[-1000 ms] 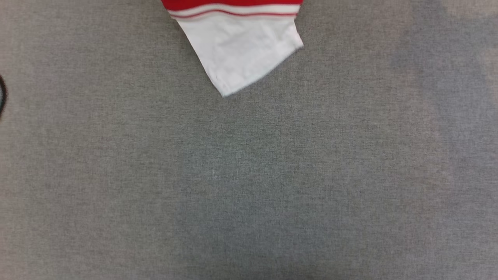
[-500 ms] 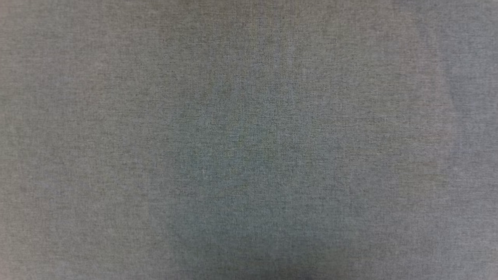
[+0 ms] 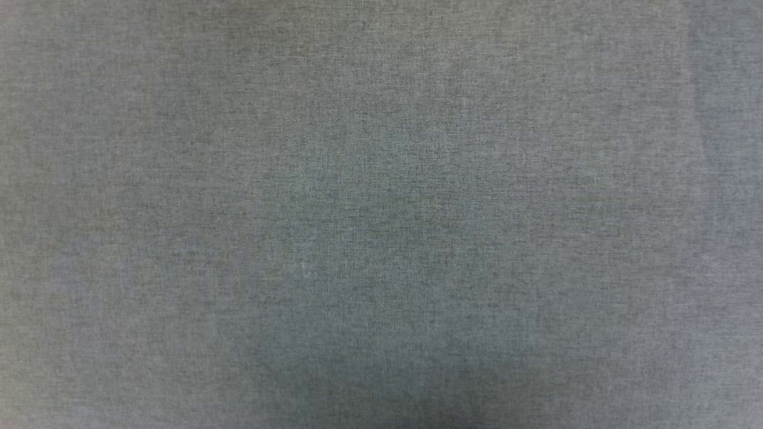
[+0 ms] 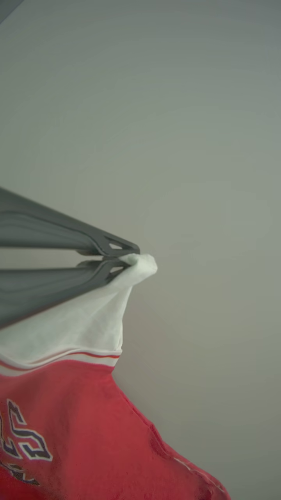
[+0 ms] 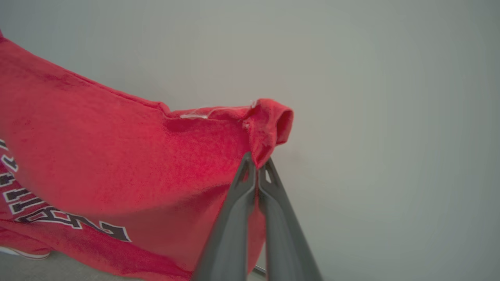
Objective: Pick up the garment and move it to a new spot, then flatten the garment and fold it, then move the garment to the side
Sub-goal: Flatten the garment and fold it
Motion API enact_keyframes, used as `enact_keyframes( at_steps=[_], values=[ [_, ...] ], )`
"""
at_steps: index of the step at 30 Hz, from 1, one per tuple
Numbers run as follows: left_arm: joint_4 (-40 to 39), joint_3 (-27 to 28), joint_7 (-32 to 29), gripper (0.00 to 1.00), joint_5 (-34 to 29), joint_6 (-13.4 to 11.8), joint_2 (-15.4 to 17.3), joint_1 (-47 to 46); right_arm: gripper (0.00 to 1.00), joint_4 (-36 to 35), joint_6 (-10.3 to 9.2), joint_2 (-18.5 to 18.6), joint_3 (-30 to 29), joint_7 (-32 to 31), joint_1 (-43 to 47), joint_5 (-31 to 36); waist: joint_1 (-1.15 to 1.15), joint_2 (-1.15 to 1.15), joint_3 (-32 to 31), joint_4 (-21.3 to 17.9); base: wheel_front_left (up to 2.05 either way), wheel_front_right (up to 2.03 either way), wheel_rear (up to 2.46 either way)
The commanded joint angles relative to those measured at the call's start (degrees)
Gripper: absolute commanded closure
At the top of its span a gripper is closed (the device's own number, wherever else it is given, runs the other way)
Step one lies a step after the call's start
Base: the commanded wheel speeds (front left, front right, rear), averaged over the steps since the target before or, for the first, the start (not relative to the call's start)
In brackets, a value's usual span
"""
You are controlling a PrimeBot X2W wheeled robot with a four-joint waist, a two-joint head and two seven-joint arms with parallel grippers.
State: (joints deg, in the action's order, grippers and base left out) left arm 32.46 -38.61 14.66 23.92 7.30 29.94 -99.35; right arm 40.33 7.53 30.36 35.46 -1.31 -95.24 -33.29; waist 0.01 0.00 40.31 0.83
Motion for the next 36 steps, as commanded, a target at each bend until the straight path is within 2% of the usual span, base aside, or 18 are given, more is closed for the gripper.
enact_keyframes(
  at_steps=[1, 7, 13, 20, 28, 36],
  values=[
    [-1.33, 0.73, 0.32, 1.00, -0.10, -0.33, 0.75, 3.12, 1.00, 0.26, -0.04, -0.11, 0.76, 1.16, 1.91, -0.75, -0.01, 0.00, -0.57, -0.08, 0.00, 0.00, 0.00],
    [-8.86, 3.36, 0.33, 1.00, -0.85, -2.04, 3.96, 16.51, 1.00, -0.99, -0.04, 1.73, 4.92, 4.61, 9.42, -4.06, -0.01, 0.00, -3.88, -0.42, 0.00, 0.00, 0.00],
    [-17.43, 5.76, 0.33, 1.00, -0.75, -5.48, 5.94, 32.69, 1.00, -5.03, -0.04, 5.54, 9.51, 6.75, 19.65, -7.64, -0.01, 0.00, -9.73, -0.13, 0.00, 0.00, 0.00],
    [-26.20, 6.99, 0.33, 1.00, -0.61, -10.47, 6.75, 53.00, 1.00, -10.97, -0.04, 9.14, 12.31, 8.25, 34.40, -10.90, -0.01, 0.00, -17.31, 0.70, 0.00, 0.00, 0.00],
    [-31.08, 7.74, 0.33, 1.00, 2.48, -14.75, 6.44, 72.93, 1.00, -15.23, -0.04, 11.44, 13.28, 8.21, 50.54, -12.01, -0.01, 0.00, -25.23, 1.17, 0.00, 0.00, 0.00],
    [-32.30, 7.05, 0.33, 1.00, 5.05, -16.04, 6.22, 88.24, 1.00, -19.24, -0.04, 13.76, 10.69, 7.99, 65.73, -13.10, -0.01, 0.00, -30.99, 2.40, 0.00, 0.00, 0.00]
  ],
)
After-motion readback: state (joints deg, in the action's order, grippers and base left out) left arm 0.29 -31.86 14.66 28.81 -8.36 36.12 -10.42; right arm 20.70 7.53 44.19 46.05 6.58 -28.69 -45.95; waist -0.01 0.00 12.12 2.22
